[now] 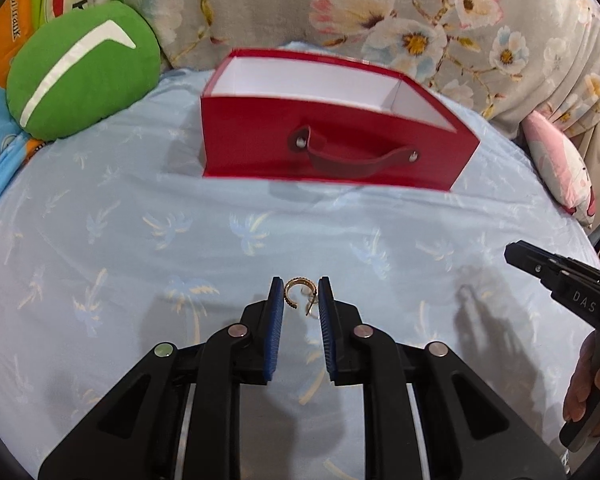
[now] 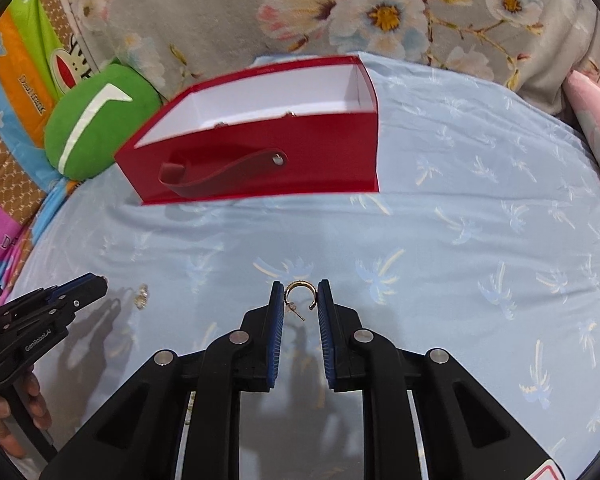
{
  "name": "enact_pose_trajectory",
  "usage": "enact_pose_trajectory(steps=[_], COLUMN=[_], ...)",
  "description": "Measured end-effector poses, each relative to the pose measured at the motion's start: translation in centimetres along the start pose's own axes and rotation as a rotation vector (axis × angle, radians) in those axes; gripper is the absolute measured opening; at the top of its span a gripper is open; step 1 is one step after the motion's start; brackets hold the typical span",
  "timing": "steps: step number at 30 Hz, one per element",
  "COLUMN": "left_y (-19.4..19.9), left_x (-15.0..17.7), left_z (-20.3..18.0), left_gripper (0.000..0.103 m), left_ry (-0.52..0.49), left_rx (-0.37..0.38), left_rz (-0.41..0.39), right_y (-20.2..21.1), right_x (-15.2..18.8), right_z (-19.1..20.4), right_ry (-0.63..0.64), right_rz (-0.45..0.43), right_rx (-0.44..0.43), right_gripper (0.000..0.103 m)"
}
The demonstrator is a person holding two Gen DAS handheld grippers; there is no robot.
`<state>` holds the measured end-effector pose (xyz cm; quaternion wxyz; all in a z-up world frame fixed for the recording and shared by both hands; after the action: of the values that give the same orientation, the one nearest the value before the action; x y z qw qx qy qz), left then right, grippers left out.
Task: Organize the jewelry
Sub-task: 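Lift both gold hoop earrings and carry them into the red box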
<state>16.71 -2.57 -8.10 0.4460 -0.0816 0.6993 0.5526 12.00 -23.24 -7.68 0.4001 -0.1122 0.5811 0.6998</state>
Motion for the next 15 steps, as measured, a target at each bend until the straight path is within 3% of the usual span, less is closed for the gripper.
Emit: enact_pose_trajectory(steps=[10, 15], left_y=[5.7, 7.9], left_x=[-5.7, -9.2], left_z=[0.8, 2.1], left_gripper=[0.017, 0.017], left_ry=[-0.005, -0.007], left_rx=[-0.027, -0.043], left_rz=[-0.144, -0.21], right_y=[4.6, 6.9], right_x=[-3.5, -7.3], right_z=[3.1, 4.5], right_ry=[0.033, 0.052], right_rz=[-0.098, -0.171], right_rx=[-0.084, -0.123], right_gripper=[0.015, 0.015])
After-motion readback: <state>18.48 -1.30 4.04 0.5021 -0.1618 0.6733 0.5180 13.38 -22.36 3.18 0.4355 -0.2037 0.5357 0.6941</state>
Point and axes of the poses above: each gripper's, at about its wrist camera, not at the fingertips, and y roughly against the way its jaws point, z to its left, x to its underside, the point moved 7 cm from there along -y, roughly the way its jaws point, and after that the axes turned 13 degrees about -y, right-handed, at the moved point
